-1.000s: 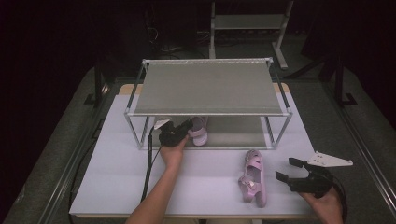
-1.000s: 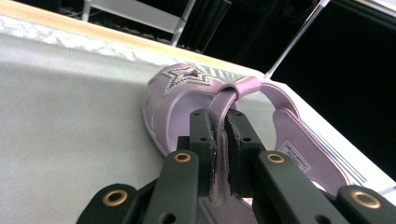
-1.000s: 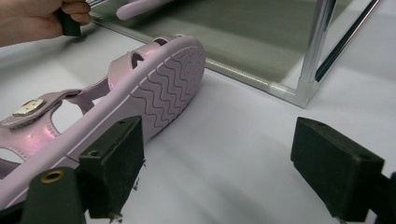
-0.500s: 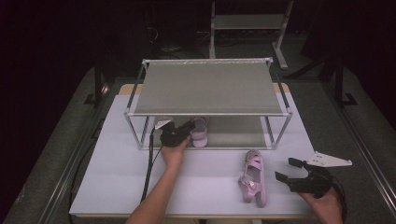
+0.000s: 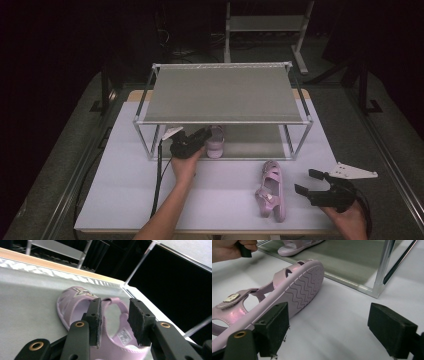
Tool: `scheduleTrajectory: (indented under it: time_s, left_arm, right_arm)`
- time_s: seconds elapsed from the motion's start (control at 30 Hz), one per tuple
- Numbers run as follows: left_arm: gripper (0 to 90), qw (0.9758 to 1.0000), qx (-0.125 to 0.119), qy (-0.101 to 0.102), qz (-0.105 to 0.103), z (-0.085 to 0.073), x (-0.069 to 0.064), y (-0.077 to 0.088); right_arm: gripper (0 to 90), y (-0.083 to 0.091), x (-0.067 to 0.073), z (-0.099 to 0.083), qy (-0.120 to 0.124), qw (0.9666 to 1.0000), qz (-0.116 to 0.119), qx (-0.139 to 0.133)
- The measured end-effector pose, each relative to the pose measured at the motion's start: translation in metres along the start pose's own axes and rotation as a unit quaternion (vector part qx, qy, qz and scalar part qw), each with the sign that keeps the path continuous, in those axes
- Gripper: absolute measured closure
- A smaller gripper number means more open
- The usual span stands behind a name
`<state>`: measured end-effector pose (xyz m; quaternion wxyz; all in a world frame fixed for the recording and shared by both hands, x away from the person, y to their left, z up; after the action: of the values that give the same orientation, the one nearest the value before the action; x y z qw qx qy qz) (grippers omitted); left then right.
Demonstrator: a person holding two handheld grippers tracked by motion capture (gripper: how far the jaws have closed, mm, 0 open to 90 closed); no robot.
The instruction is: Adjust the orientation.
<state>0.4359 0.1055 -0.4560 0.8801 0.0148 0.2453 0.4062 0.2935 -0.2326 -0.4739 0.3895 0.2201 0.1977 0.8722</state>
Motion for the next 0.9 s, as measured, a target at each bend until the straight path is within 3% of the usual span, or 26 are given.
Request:
scheduleTrajectory:
  time_s: [0.23, 0.3, 0.53, 0.6, 0.87, 0.9]
  left_arm:
    - [61.7, 1.0000, -0.003, 0.003, -0.004, -0.005, -0.010, 0.012]
    - [60.8, 0.9999, 0.001, -0.010, -0.005, -0.006, -0.011, 0.017]
    - [59.3, 0.9998, 0.006, -0.014, -0.012, -0.011, -0.019, 0.033]
    - [59.1, 0.9998, 0.007, -0.016, -0.013, -0.013, -0.022, 0.038]
    - [54.0, 0.9990, 0.019, -0.028, -0.028, -0.018, -0.031, 0.058]
    - [51.7, 0.9990, 0.020, -0.026, -0.032, -0.018, -0.032, 0.061]
  right_arm:
    - [17.3, 0.001, 0.002, 0.001, 0.001, 1.0000, 0.003, -0.002]
    - [17.3, 0.001, 0.004, 0.003, 0.004, 1.0000, 0.004, -0.006]
    - [18.1, 0.001, 0.012, 0.005, 0.002, 0.9998, 0.019, -0.007]
    - [24.6, 0.002, 0.014, 0.006, 0.003, 0.9995, 0.029, -0.010]
    - [32.9, 0.008, 0.023, 0.013, 0.000, 0.9983, 0.053, -0.025]
    - [37.7, 0.008, 0.028, 0.017, -0.001, 0.9972, 0.068, -0.030]
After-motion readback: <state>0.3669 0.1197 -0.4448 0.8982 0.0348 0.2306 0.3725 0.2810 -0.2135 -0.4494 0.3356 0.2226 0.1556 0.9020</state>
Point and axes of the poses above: each handheld gripper's, and its own axes: y roughly backward along the jaws, z roughly out of its top, x roughly to its left, the point moved 8 cm from there along -y, roughly forward along the jaws, and after that the axes turned 3 degrees about -y, right-handed, at the moved point
